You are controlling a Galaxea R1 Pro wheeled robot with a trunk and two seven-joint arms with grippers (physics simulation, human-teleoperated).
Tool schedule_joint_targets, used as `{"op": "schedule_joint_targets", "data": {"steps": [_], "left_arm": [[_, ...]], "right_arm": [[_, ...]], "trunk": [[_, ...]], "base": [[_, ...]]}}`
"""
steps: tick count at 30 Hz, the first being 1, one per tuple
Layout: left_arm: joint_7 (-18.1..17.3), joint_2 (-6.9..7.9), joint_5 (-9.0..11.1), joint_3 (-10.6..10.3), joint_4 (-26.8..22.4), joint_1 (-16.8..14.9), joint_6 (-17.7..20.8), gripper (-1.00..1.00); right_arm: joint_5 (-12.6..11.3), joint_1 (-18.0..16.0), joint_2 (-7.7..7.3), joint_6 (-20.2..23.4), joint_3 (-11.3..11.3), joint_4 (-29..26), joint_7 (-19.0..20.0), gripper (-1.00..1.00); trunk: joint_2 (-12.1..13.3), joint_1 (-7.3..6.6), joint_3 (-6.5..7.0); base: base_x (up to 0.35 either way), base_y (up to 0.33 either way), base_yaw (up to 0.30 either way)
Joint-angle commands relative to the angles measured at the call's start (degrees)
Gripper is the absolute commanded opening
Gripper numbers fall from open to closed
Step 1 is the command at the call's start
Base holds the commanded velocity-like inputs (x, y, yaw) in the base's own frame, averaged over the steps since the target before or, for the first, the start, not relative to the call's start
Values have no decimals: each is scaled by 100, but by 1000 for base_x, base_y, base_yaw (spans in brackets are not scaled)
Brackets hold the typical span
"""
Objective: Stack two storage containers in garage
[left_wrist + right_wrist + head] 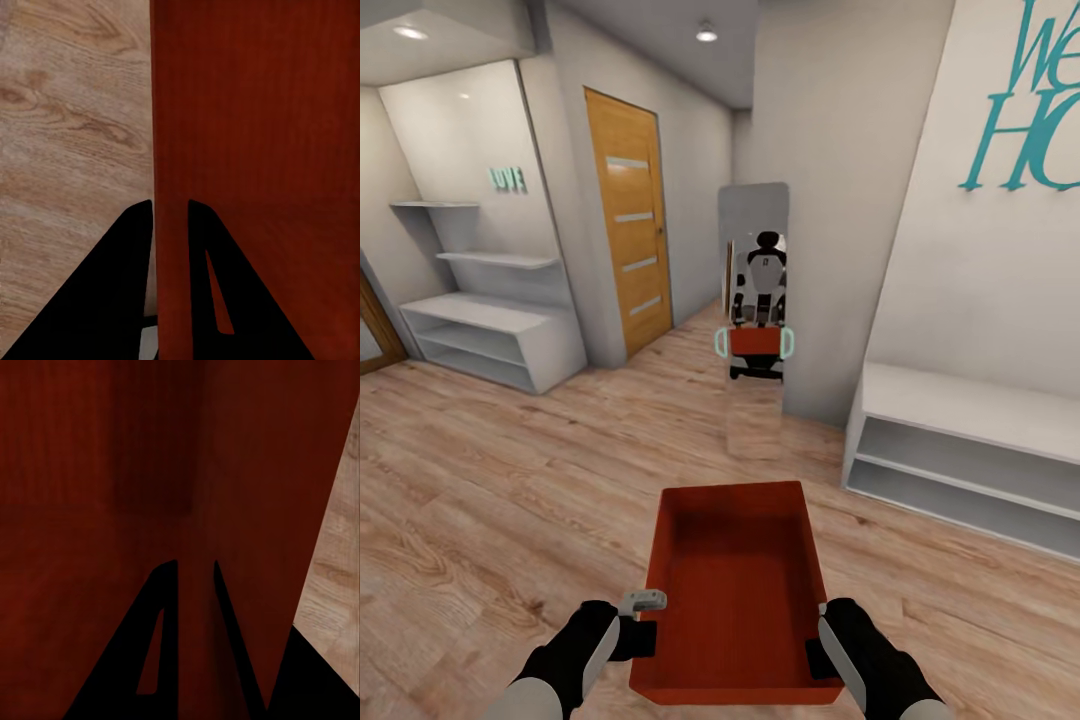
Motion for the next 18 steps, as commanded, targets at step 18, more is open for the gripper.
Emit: {"op": "schedule_joint_targets", "data": {"steps": [18], "left_arm": [[-18,-11,104,16,-6,1,39,-100]], "right_arm": [[-377,-6,79,-52,13,-10,-22,-100]], "trunk": [[-4,4,-28]], "base": [[333,13,48]]}}
